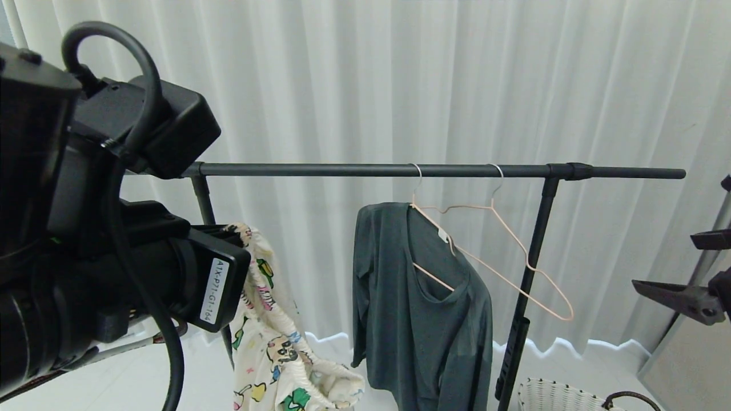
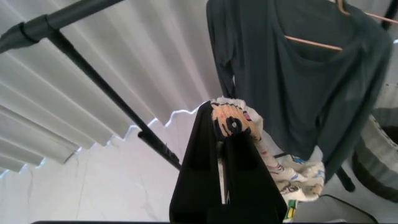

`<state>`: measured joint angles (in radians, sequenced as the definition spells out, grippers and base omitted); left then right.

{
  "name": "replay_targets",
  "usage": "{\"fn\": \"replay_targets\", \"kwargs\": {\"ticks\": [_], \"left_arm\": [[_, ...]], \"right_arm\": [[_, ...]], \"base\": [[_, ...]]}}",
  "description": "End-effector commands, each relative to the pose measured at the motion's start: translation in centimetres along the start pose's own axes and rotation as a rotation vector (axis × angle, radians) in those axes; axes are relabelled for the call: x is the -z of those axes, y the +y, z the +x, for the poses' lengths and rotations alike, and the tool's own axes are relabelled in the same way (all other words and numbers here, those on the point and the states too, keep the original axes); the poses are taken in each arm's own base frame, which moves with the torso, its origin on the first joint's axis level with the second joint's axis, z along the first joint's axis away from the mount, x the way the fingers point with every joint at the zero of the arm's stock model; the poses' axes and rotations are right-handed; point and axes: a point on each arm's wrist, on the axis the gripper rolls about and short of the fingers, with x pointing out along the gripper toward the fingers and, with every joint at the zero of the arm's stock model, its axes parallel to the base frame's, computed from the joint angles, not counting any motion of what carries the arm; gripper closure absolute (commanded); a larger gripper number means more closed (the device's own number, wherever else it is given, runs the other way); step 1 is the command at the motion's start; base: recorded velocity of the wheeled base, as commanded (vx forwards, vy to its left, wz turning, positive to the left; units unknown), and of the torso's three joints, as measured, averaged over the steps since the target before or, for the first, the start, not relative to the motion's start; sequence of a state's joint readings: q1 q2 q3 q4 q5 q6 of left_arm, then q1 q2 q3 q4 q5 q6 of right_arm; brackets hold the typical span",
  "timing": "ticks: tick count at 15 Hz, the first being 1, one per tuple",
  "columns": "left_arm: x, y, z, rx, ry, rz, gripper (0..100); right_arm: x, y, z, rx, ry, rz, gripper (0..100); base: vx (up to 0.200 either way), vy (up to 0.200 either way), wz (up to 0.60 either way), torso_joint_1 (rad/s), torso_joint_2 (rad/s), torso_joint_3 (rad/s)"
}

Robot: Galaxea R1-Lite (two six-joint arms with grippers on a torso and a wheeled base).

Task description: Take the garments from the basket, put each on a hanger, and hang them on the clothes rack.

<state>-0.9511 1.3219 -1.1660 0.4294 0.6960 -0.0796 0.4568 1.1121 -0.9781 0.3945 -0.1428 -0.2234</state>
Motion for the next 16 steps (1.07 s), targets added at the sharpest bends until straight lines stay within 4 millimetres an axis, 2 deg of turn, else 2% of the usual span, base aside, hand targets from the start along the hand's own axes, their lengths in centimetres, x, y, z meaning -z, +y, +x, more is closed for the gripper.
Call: {"fn": "replay_targets", "kwargs": {"ticks": [1, 2, 5, 8, 12, 16], "left_arm": [[0.5, -0.1, 0.2, -0.006, 0.014, 0.012, 100], [0.7, -0.1, 0.3, -0.025, 0.022, 0.02, 100], [0.8, -0.1, 0.4, -0.061, 0.022, 0.024, 100], [0.8, -0.1, 0.2, -0.095, 0.014, 0.025, 100], [0.2, -0.9, -0.3, -0.066, -0.043, 0.008, 100], [0.1, -1.0, -0.2, -0.103, -0.051, 0.006, 100]], "right_arm": [[0.7, 0.4, 1.1, -0.046, 0.036, -0.005, 0], [0.9, 0.6, 1.8, -0.071, 0.052, -0.006, 0], [0.9, 0.8, 4.9, -0.129, 0.084, 0.006, 0], [0.8, 0.1, 9.1, -0.189, 0.105, 0.043, 0], [1.6, -1.4, 14.7, -0.233, 0.132, 0.102, 0], [3.0, -1.9, 19.0, -0.267, 0.161, 0.132, 0]], "base": [[0.2, 0.0, 0.0, -0.002, 0.0, 0.002], [0.2, 0.0, 0.0, 0.002, 0.01, -0.002], [0.0, 0.0, 0.0, 0.0, 0.0, 0.0], [0.0, 0.0, 0.0, 0.0, 0.0, 0.0], [0.0, 0.0, 0.0, 0.0, 0.0, 0.0], [0.0, 0.0, 0.0, 0.0, 0.0, 0.0]]}}
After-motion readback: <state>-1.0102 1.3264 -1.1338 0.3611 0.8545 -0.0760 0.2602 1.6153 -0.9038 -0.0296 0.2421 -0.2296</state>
